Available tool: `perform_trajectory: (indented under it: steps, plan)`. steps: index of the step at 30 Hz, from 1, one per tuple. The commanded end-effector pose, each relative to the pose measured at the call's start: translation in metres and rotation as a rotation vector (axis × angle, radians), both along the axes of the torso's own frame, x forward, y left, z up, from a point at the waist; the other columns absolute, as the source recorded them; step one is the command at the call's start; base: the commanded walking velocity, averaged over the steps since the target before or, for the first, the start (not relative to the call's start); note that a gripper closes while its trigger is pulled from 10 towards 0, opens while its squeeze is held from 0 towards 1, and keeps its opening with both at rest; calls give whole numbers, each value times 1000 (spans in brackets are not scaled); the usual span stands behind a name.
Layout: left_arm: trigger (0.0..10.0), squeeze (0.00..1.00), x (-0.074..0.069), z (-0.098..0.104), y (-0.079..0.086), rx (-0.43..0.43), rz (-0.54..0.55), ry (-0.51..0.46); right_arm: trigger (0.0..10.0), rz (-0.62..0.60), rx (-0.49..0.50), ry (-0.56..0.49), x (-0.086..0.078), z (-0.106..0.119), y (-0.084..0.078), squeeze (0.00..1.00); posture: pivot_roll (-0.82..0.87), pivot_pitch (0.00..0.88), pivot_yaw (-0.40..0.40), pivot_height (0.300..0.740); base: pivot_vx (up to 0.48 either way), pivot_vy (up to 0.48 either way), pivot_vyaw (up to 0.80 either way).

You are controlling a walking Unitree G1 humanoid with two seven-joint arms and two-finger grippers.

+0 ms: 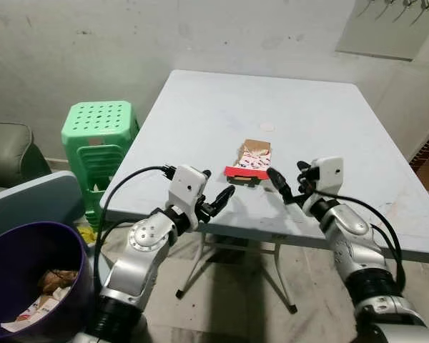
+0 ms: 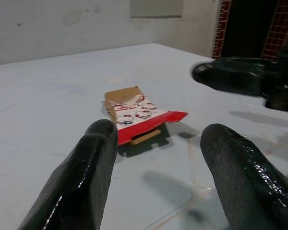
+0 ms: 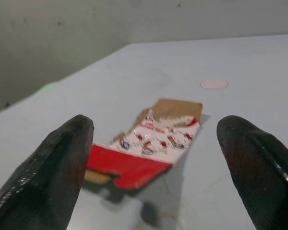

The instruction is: Picking trash to rubbish bin

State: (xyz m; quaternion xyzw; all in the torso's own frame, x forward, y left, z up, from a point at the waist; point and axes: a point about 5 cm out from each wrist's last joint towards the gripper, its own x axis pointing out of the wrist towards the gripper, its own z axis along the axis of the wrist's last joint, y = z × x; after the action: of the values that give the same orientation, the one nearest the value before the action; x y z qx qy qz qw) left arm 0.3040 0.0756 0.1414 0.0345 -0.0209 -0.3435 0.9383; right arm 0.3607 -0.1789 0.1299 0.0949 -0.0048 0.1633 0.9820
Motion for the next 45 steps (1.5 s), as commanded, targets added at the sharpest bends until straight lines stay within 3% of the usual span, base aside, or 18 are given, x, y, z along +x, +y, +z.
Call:
perform_trajectory:
  steps: [1,10,16,18,23,32,45]
  plan:
    - [10000,0,-3,-1,-3,16,-18,2,10000,-55,61,53,7,2,0,0,42,70,-56,740,0,0,0]
    - [10000,0,-5,4,-8,24,-49,-20,10000,-113,202,143,14,-5,10,0,37,82,-53,740,0,0,0]
    - [10000,0,-10,7,-12,48,-88,-54,10000,-125,331,241,14,-15,18,0,39,86,-52,740,0,0,0]
    - [10000,0,-11,7,-12,50,-90,-52,10000,-109,432,291,16,-16,26,0,40,90,-53,740,0,0,0]
    - [10000,0,-10,9,-12,42,-86,-50,10000,-94,532,308,20,-10,34,0,41,94,-53,740,0,0,0]
    - [10000,0,-9,10,-10,46,-76,-56,10000,-79,594,348,24,-7,40,0,47,101,-57,740,0,0,0]
    - [10000,0,-8,10,-7,47,-60,-56,10000,-76,608,387,22,-12,43,0,52,102,-58,740,0,0,0]
